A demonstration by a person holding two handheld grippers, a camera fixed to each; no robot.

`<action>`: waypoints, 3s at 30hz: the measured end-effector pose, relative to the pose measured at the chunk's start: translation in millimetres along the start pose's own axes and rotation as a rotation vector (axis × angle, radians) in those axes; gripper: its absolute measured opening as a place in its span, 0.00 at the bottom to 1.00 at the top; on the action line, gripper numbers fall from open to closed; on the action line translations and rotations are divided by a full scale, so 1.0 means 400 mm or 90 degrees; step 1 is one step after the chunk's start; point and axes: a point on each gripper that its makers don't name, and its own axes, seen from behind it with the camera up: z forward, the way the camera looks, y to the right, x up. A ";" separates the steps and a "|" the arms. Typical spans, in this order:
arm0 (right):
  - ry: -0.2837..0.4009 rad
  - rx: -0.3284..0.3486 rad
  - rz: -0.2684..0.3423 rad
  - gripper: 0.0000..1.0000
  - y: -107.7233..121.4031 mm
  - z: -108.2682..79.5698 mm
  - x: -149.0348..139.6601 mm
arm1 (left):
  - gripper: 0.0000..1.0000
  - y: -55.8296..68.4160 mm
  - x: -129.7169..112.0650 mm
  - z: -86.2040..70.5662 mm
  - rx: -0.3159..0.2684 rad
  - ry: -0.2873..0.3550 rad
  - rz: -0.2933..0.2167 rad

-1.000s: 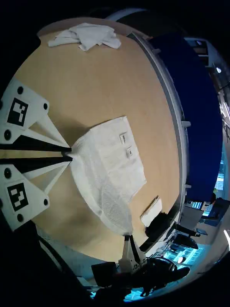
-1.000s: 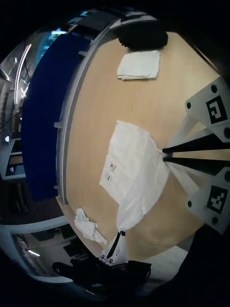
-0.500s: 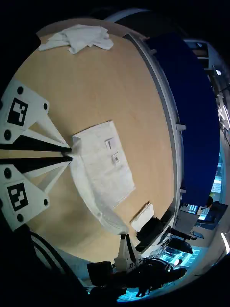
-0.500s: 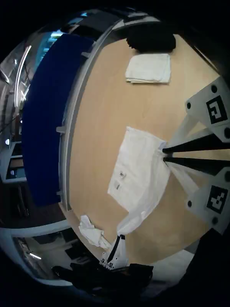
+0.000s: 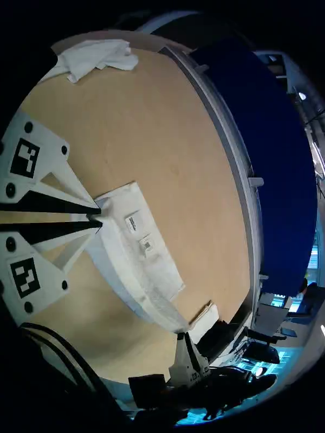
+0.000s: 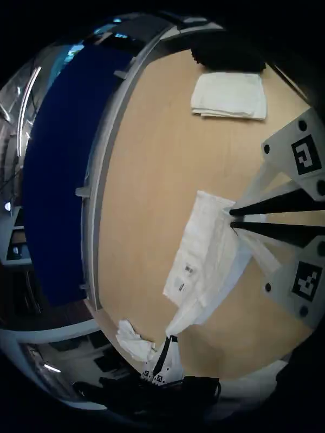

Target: Fold towel

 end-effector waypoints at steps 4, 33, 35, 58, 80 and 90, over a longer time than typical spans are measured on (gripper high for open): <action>-0.014 -0.002 0.014 0.09 0.014 0.038 -0.012 | 0.09 -0.008 -0.008 0.045 -0.005 -0.014 0.000; -0.028 -0.060 0.010 0.19 0.071 0.155 -0.036 | 0.33 -0.080 0.002 0.183 0.042 -0.007 0.012; -0.023 -0.066 0.008 0.22 0.077 0.158 -0.033 | 0.36 -0.089 0.003 0.185 0.048 -0.006 0.015; 0.019 -0.118 -0.009 0.89 0.136 0.142 0.031 | 0.82 -0.180 0.040 0.155 0.114 0.016 0.008; 0.015 -0.116 -0.018 0.90 0.109 -0.022 -0.063 | 0.82 -0.168 -0.121 -0.045 0.142 0.027 -0.077; 0.015 -0.101 -0.023 0.90 0.087 -0.052 -0.100 | 0.83 -0.159 -0.196 -0.108 0.157 0.029 -0.123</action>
